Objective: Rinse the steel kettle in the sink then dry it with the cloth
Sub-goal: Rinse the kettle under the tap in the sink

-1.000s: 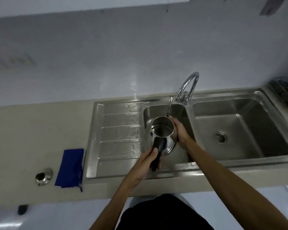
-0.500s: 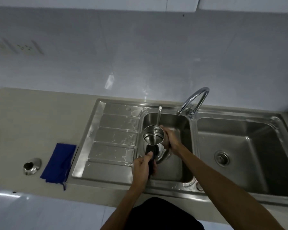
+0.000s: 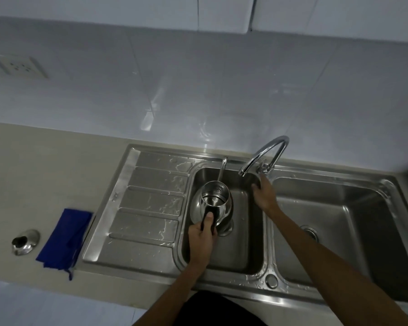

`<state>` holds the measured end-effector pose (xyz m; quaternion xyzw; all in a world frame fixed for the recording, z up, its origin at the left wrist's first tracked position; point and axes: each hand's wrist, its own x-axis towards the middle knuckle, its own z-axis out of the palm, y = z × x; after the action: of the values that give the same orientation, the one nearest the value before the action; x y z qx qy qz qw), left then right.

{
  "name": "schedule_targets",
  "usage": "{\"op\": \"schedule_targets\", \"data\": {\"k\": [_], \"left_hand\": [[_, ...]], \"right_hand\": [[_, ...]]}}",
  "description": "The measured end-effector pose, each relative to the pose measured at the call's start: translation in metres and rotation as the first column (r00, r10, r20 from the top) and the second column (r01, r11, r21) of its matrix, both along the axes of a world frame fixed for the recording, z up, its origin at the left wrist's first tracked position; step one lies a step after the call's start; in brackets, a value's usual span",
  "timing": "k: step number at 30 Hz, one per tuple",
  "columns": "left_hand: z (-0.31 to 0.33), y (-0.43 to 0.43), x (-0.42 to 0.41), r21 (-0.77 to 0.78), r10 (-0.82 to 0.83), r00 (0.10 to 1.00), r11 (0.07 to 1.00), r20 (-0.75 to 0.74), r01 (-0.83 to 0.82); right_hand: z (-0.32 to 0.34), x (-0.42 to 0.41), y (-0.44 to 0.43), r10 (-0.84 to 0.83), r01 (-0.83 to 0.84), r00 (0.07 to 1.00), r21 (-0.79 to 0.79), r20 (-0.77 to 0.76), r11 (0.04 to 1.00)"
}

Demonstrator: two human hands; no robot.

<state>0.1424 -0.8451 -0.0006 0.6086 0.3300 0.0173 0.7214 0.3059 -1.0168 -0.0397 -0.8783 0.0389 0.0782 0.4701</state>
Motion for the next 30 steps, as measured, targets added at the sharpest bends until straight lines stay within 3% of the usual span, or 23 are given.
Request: {"op": "schedule_targets", "data": {"k": [3,8,17,30], "left_hand": [[-0.007,-0.006,0.008,-0.124,0.060,0.998,0.990,-0.013,-0.061],[-0.015,-0.017,0.017,-0.193,0.071,0.996,0.978,-0.048,-0.079],[-0.016,-0.033,0.029,-0.088,-0.126,0.992,0.988,0.025,0.128],[-0.017,-0.043,0.039,-0.020,-0.198,0.969,0.979,0.147,0.203]], "right_hand": [[0.001,0.023,-0.023,0.133,-0.108,0.985,-0.203,0.111,0.973],[-0.010,0.035,-0.035,0.358,-0.309,0.932,-0.400,0.051,0.863],[-0.020,0.054,-0.040,0.417,-0.350,0.907,-0.449,0.057,0.822],[-0.032,0.096,-0.042,0.451,-0.431,0.888,-0.505,-0.089,0.748]]}}
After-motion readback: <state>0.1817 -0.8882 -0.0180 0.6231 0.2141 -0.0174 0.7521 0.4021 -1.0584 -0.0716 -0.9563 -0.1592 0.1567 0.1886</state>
